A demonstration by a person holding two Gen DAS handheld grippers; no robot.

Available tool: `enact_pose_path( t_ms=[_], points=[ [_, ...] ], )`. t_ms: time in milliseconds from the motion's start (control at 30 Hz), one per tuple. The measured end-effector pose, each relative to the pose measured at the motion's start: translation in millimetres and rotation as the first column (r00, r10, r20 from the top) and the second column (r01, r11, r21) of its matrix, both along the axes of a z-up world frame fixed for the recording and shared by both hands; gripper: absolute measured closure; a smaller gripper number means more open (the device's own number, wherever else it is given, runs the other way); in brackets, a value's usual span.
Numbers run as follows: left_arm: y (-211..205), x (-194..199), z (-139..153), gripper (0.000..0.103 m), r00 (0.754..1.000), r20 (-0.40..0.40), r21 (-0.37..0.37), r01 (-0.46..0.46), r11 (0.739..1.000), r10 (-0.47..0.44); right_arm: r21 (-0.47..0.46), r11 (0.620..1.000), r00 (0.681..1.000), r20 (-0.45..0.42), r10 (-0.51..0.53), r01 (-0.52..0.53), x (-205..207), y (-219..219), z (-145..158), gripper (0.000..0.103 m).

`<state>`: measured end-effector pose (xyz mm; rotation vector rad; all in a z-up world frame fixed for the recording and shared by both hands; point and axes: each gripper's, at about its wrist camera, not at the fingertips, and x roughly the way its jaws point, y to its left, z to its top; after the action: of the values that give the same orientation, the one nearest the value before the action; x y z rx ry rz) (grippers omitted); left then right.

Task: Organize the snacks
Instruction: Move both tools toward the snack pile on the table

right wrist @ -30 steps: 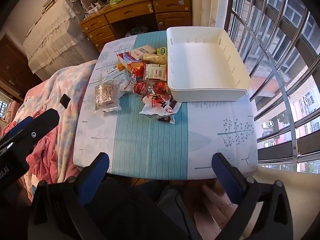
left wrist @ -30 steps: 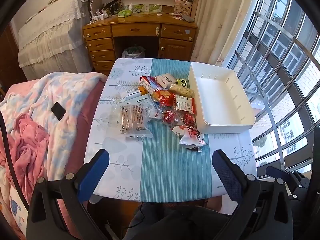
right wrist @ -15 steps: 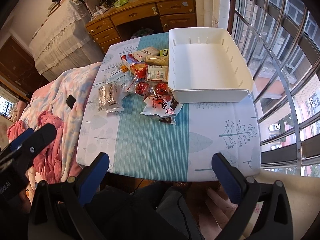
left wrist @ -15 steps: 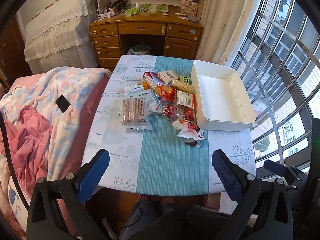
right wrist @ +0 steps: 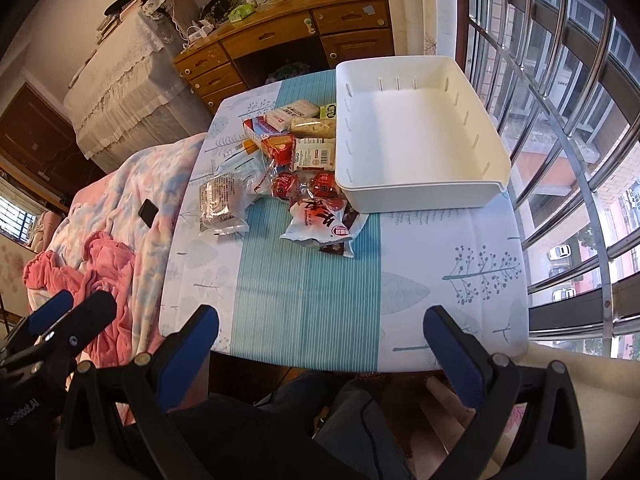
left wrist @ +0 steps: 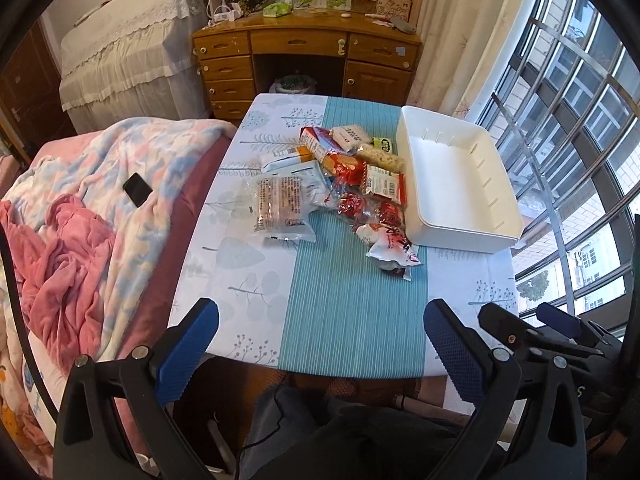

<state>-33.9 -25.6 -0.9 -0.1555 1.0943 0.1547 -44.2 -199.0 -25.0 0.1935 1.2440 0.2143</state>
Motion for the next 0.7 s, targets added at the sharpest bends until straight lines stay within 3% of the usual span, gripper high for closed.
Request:
enact_pose_path(
  t_ms=[333, 700],
  points=[
    [21.3, 14.8, -9.4, 0.001, 0.998, -0.013, -0.029, 0.056, 0.998, -0.057, -0.012, 0.998, 0.999, 0.008, -0.054, 0.054, 3.2, 8.4, -2.4, 0.0],
    [90.1, 46.4, -7.0, 0.001, 0.975, 0.025, -0.069, 0.221, 0.973, -0.22, -0.031, 0.973, 0.973, 0.018, -0.23, 0.231, 6.6, 58.0, 4.8, 0.0]
  ],
)
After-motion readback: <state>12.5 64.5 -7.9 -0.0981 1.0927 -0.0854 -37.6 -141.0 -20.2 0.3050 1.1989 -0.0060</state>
